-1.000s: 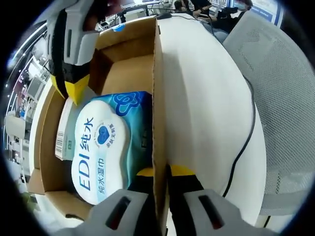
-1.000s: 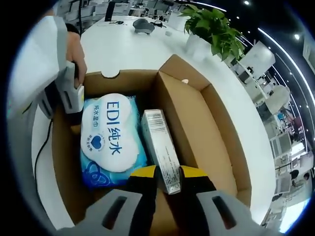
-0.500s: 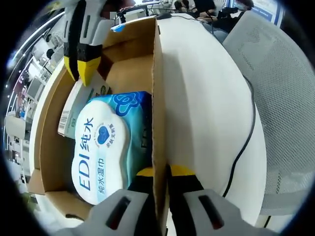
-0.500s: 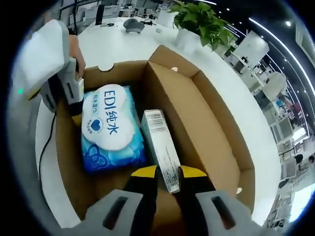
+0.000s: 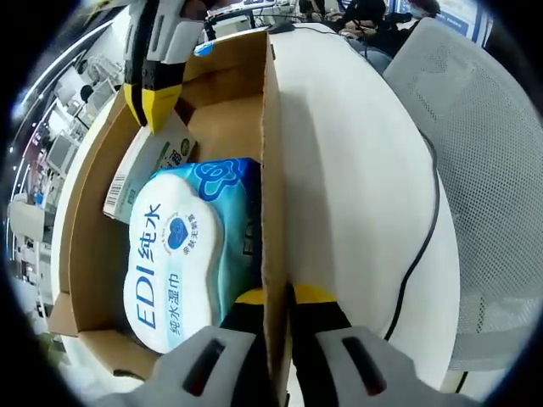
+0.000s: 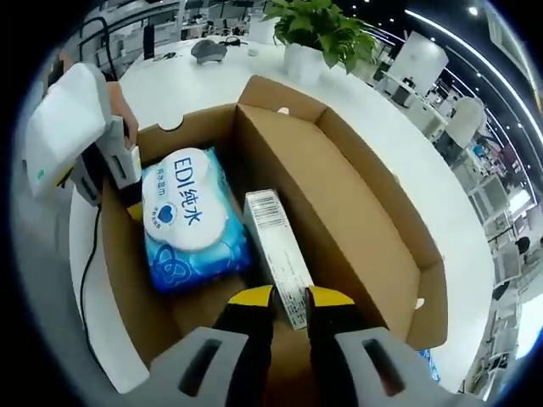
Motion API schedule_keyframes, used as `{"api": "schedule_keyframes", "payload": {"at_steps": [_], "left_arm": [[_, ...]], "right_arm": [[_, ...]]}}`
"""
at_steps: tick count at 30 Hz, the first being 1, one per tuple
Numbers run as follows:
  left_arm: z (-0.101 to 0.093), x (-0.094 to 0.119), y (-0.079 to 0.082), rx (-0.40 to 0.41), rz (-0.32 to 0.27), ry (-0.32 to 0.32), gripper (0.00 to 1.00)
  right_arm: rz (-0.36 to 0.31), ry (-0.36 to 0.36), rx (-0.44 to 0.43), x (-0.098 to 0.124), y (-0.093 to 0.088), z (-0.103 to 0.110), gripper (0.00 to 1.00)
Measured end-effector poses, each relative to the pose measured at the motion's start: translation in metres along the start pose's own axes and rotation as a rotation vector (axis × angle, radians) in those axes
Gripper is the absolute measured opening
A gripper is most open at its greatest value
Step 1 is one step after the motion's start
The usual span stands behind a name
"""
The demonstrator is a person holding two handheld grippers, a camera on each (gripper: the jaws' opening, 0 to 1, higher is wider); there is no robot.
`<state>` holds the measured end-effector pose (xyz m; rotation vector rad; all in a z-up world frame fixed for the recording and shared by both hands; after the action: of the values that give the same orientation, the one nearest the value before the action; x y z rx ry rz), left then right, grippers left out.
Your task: Operate the shoe box by opening the lid, removing the specified soft item, and placing it in the target area until the item is outside and the box remains undamaged.
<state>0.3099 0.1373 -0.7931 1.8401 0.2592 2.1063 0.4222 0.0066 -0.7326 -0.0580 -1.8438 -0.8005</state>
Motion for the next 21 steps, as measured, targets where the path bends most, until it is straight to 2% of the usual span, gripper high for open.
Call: {"api": "schedule_keyframes", "payload": {"at_steps": [10, 14, 21], "left_arm": [[0.000, 0.000, 0.000, 0.000, 0.000, -0.001, 0.02], [0.001, 0.000, 0.000, 0.000, 0.000, 0.000, 0.02], [0.002, 0.001, 0.001, 0.000, 0.000, 0.000, 0.02]], "right_arm": [[0.023, 0.005, -0.011, 0.005, -0.008, -0.002, 0.11], [0.003, -0.017, -0.009, 0.007, -0.003, -0.008, 0.23], [-0.003, 0.016, -0.023, 0.005, 0.004, -0.011, 0.25]]}}
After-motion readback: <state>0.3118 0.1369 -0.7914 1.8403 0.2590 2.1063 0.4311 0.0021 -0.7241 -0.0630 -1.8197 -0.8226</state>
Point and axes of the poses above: the point that each gripper's makers call its tool centre point, and the gripper's own axes: x roughly backward along the fingers, z roughly to its left, y roughly out of its top, the point moved 3 cm from there along x, roughly backward along the fingers, and after that the axes turned 7 degrees about -x, right-handed, at the moved point
